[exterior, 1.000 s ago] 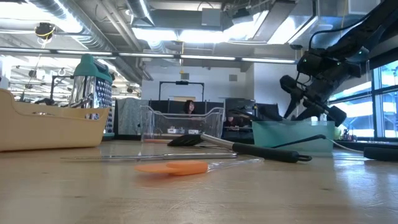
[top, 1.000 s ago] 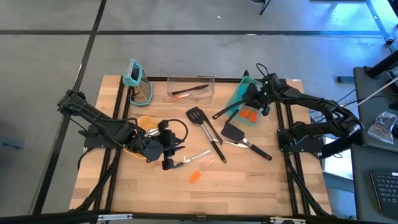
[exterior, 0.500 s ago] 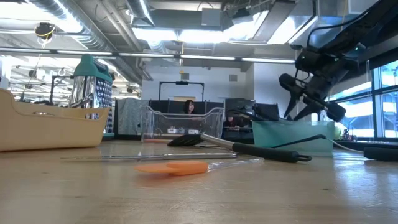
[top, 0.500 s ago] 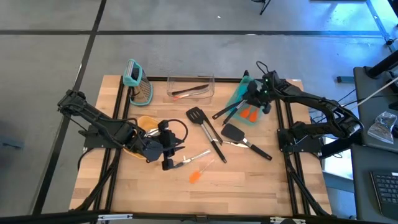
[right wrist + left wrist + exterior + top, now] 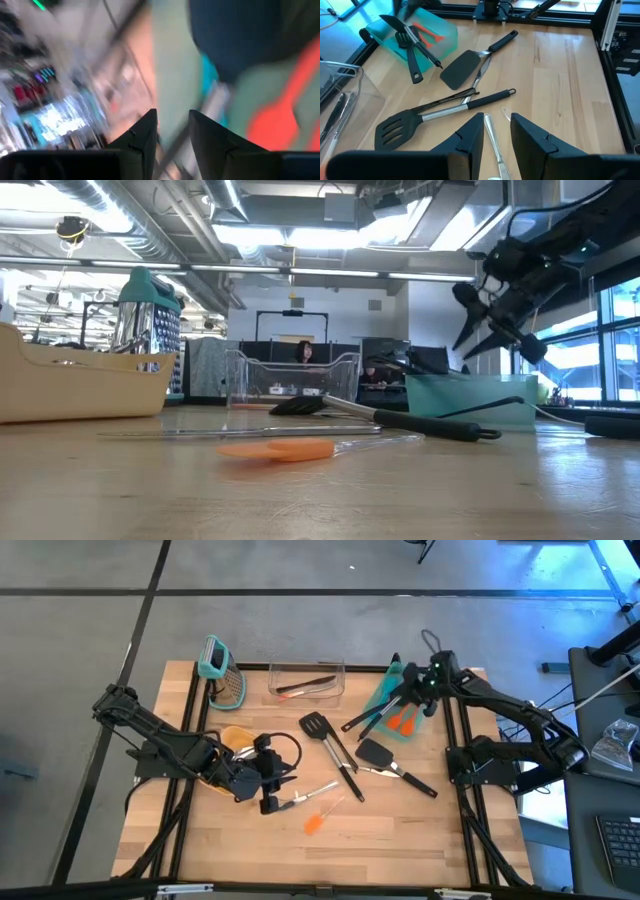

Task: Pick & Place Kitchen Items
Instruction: Put the black spatula into the green bin

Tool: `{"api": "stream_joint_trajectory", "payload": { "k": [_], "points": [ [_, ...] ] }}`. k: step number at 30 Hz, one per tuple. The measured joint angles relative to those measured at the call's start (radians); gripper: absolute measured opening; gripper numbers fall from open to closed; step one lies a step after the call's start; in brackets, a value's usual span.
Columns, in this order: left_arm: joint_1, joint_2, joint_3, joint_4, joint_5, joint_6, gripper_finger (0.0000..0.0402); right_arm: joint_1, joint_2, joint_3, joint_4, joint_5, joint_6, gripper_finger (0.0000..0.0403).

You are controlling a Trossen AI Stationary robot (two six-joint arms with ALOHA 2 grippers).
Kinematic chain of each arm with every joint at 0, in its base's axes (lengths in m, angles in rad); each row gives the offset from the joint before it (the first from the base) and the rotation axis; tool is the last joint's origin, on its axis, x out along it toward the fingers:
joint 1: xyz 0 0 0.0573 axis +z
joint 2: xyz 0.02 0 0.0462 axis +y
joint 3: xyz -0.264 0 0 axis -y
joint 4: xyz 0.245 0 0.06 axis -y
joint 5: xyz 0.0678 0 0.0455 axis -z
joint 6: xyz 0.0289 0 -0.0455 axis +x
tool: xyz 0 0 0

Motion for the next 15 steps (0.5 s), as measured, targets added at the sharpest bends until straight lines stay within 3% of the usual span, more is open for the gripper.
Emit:
{"api": "stream_joint_trajectory", "payload": {
  "k": [3,10,15],
  "points": [
    [-0.001,0.0,0.0,0.0,-0.006,0.0,0.0092,-0.003,-0.034,0.0,0.072,0.108,0.006,0.0114],
    [-0.002,0.0,0.0,-0.01,-0.025,0.0,0.0092,0.001,-0.04,0.025,0.094,0.249,-0.042,0.0115],
    [-0.002,0.0,0.0,-0.033,-0.059,0.0,0.0092,0.018,-0.015,0.057,0.038,0.289,-0.062,0.0115]
  ]
}}
